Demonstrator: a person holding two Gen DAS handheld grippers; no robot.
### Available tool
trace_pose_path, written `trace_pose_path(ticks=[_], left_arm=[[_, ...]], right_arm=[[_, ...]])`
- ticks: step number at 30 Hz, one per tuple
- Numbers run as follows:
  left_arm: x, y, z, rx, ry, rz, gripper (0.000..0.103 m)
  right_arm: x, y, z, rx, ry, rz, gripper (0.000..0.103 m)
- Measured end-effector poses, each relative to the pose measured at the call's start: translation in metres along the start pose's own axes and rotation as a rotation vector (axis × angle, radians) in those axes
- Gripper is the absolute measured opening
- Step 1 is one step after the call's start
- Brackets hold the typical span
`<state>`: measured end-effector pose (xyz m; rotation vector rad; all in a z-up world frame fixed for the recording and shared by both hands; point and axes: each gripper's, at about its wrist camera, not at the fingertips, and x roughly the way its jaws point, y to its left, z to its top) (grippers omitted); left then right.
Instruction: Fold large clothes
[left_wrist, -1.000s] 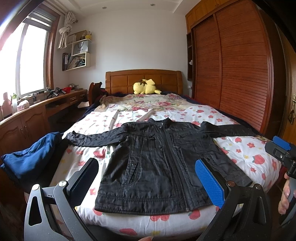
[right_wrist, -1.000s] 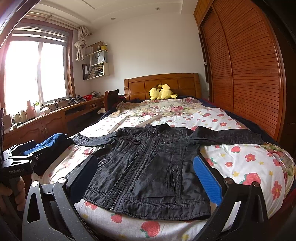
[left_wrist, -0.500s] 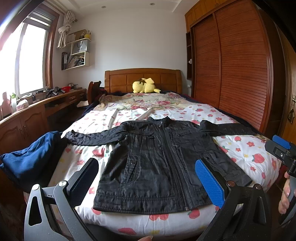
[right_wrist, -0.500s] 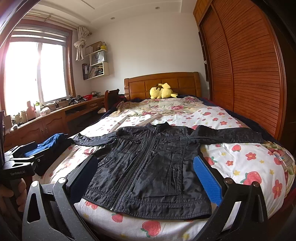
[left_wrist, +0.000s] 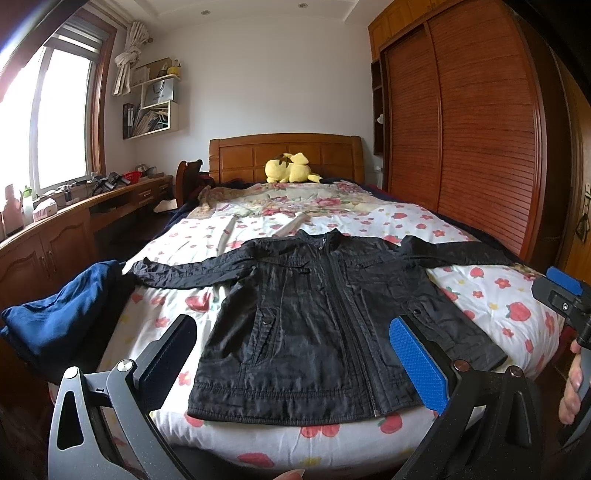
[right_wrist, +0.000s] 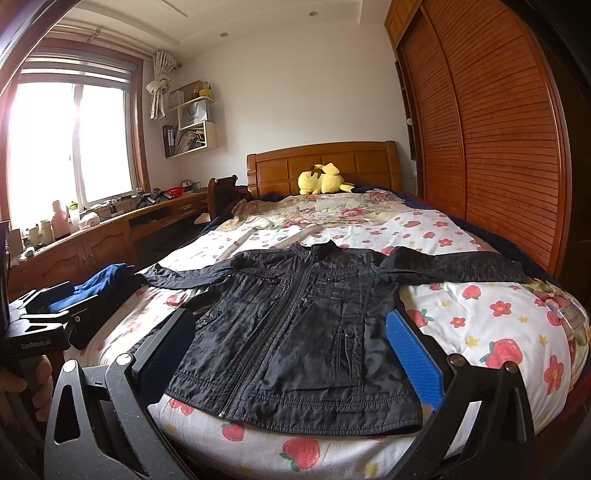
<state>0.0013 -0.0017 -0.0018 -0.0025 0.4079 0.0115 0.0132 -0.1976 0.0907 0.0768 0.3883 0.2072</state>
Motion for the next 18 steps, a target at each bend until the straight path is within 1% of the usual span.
trace_pose_path(ticks=[14, 18], left_arm=[[-0.0001, 0.0004, -0.0003, 0.001, -0.001, -0.002, 0.103], [0.0038, 0.0024, -0.0032, 0.001, 0.006, 0.003, 0.103]], right_arm=[[0.0013, -0.0012, 0.0013, 0.001, 0.004, 0.001, 0.103], [0.0077, -0.0013, -0.0072, 0.003, 0.02, 0.001, 0.103]])
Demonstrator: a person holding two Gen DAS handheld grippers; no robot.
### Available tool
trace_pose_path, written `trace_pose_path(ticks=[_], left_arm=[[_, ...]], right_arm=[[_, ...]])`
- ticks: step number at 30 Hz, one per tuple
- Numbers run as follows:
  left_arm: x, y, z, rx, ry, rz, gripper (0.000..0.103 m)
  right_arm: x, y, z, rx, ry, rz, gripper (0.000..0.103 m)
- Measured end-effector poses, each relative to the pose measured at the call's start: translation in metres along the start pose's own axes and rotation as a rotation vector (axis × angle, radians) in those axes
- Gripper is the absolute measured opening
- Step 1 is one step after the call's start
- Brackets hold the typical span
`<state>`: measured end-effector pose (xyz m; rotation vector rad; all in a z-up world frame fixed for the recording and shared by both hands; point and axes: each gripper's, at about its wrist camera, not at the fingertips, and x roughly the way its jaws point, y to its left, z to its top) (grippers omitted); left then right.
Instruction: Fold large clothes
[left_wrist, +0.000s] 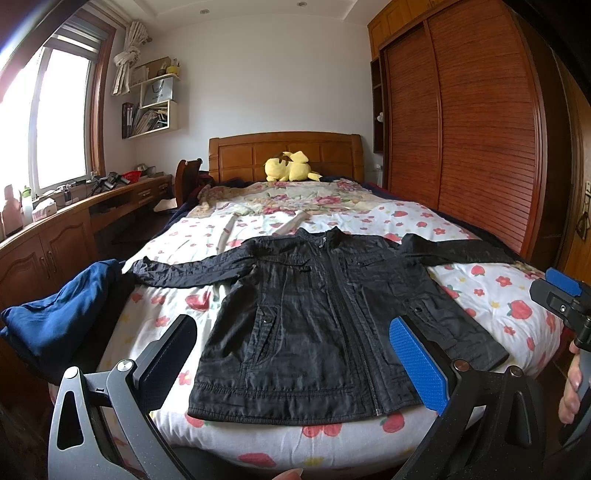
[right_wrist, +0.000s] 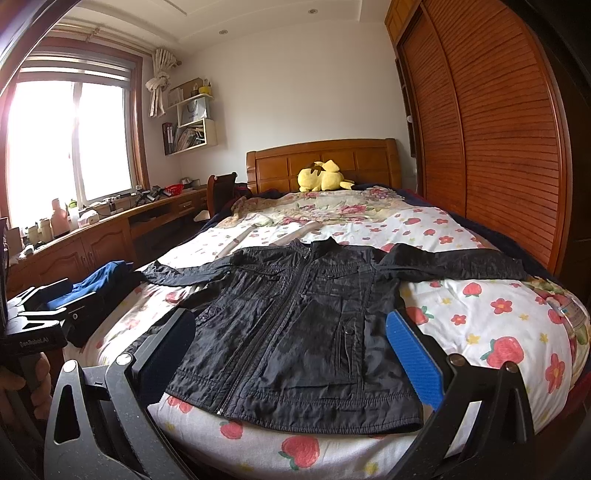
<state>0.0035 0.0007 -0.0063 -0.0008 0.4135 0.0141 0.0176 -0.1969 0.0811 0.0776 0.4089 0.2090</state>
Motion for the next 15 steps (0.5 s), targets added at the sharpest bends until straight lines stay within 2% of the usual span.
trace_pose_path(ticks=[12, 15], left_arm=[[0.031, 0.021, -0.006, -0.029, 0.061, 0.021, 0.103], [0.042, 0.026, -0.008, -0.041, 0.077, 0.03, 0.103]], right_arm=[[0.047, 0.007, 0.0, -0.07, 0.044, 0.019, 0.103], [0.067, 0.009, -0.002, -0.091, 0.089, 0.02, 0.103]])
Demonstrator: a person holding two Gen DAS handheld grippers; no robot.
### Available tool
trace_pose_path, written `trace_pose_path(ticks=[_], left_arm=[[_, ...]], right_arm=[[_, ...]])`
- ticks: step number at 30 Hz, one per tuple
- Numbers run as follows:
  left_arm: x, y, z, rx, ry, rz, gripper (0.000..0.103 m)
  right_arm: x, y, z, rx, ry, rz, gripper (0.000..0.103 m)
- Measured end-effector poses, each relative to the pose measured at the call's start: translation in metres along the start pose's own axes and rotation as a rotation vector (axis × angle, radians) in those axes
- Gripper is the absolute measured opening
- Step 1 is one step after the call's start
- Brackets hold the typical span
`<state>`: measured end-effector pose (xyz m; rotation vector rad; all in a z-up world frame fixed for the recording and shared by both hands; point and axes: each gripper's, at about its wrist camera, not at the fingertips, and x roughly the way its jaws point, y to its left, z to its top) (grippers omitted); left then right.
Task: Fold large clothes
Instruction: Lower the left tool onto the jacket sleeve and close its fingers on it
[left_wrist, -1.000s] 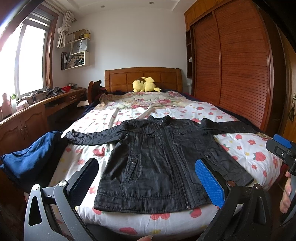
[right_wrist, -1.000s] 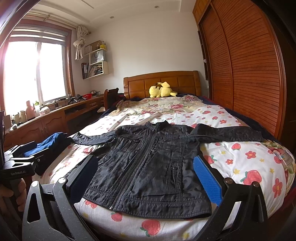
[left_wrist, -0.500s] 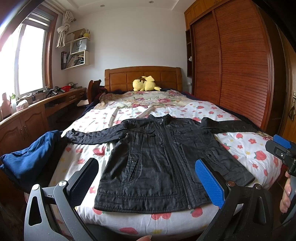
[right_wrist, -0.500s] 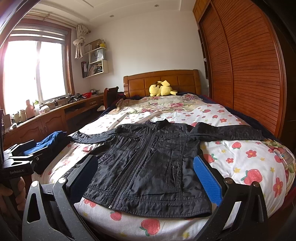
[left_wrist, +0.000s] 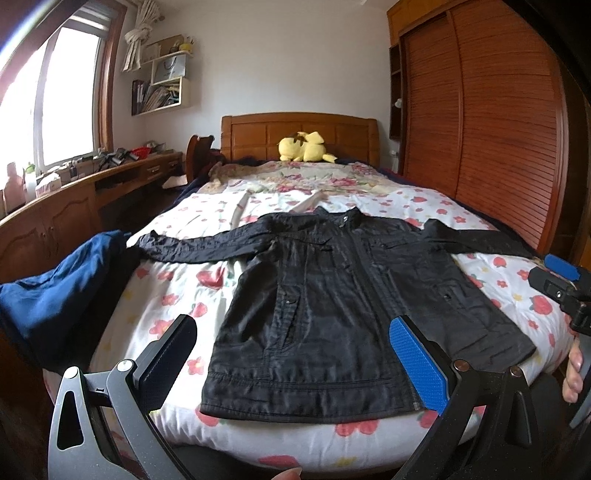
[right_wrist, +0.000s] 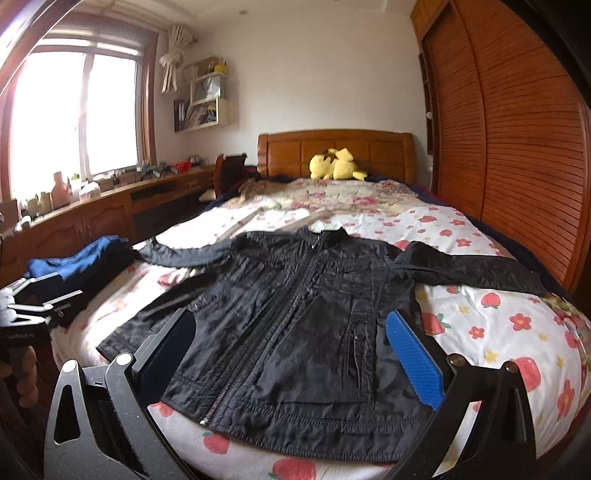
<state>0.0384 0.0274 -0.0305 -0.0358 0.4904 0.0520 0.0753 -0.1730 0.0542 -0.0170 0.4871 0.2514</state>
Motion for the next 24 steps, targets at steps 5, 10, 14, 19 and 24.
trace_pose_path(ticks=[5, 10, 14, 19, 24], left_arm=[[0.017, 0.005, -0.003, -0.009, 0.03, 0.013, 0.103], [0.037, 0.011, -0.003, -0.012, 0.06, 0.028, 0.103], [0.058, 0.017, -0.003, -0.014, 0.088, 0.042, 0.103], [0.087, 0.023, 0.0, -0.018, 0.137, 0.042, 0.103], [0.105, 0.032, 0.011, -0.058, 0.155, 0.03, 0.103]], right_arm=[[0.024, -0.002, 0.001, -0.01, 0.025, 0.025, 0.103], [0.057, 0.002, 0.01, -0.029, 0.048, 0.05, 0.103], [0.088, 0.006, 0.019, -0.026, 0.046, 0.079, 0.103], [0.132, 0.009, 0.02, -0.02, 0.074, 0.097, 0.103], [0.178, 0.015, 0.025, -0.045, 0.119, 0.126, 0.103]])
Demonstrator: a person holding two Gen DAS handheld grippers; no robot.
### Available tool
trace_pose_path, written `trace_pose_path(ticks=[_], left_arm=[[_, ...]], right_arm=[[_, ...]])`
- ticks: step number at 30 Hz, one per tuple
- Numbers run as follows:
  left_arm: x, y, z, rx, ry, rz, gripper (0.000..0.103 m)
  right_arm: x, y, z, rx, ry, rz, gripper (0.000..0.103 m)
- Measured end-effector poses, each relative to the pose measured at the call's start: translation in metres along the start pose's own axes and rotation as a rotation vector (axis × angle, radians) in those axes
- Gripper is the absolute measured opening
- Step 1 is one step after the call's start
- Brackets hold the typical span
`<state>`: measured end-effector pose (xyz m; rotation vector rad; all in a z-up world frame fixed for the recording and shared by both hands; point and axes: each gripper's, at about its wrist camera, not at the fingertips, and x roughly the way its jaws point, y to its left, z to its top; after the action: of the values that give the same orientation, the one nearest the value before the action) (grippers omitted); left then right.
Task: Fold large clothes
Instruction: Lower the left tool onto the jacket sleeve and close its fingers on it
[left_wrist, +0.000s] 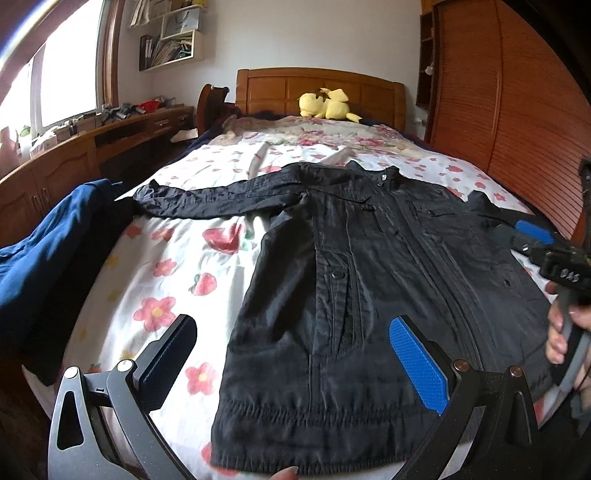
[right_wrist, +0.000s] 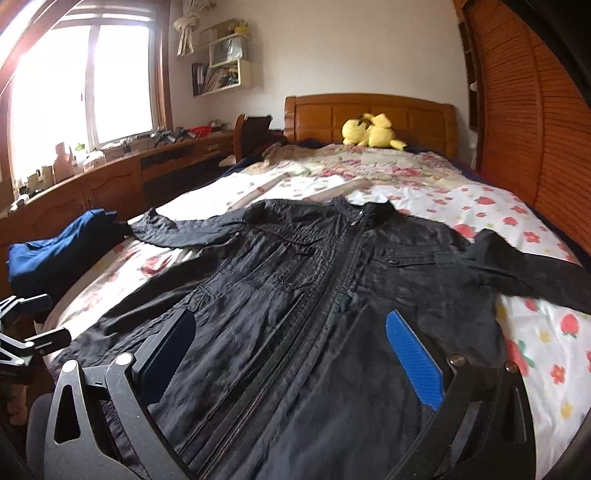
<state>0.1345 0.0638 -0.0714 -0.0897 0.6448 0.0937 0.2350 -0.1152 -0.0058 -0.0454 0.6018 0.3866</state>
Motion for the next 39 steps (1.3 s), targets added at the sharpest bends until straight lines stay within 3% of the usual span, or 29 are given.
trace_pose_path(ticks=[7, 11, 15, 25, 36, 39], left_arm=[[0.03, 0.005, 0.023, 0.024, -0.007, 0.051, 0.103], [0.053, 0.014, 0.037, 0.024, 0.013, 0.063, 0.103], [0.082, 0.027, 0.054, 0.006, 0.041, 0.06, 0.103], [0.159, 0.077, 0.105, -0.089, 0.066, 0.077, 0.103], [0.241, 0.115, 0.124, -0.235, 0.162, 0.044, 0.103], [0.262, 0.128, 0.128, -0.276, 0.166, 0.061, 0.098]], right_arm=[[0.053, 0.004, 0.012, -0.073, 0.026, 0.032, 0.103], [0.084, 0.003, 0.003, -0.128, 0.056, 0.036, 0.103], [0.11, -0.009, -0.011, -0.082, 0.137, 0.096, 0.103], [0.102, -0.002, -0.012, -0.101, 0.094, 0.088, 0.103], [0.105, -0.005, -0.013, -0.091, 0.101, 0.097, 0.103], [0.106, -0.005, -0.013, -0.089, 0.103, 0.101, 0.103]])
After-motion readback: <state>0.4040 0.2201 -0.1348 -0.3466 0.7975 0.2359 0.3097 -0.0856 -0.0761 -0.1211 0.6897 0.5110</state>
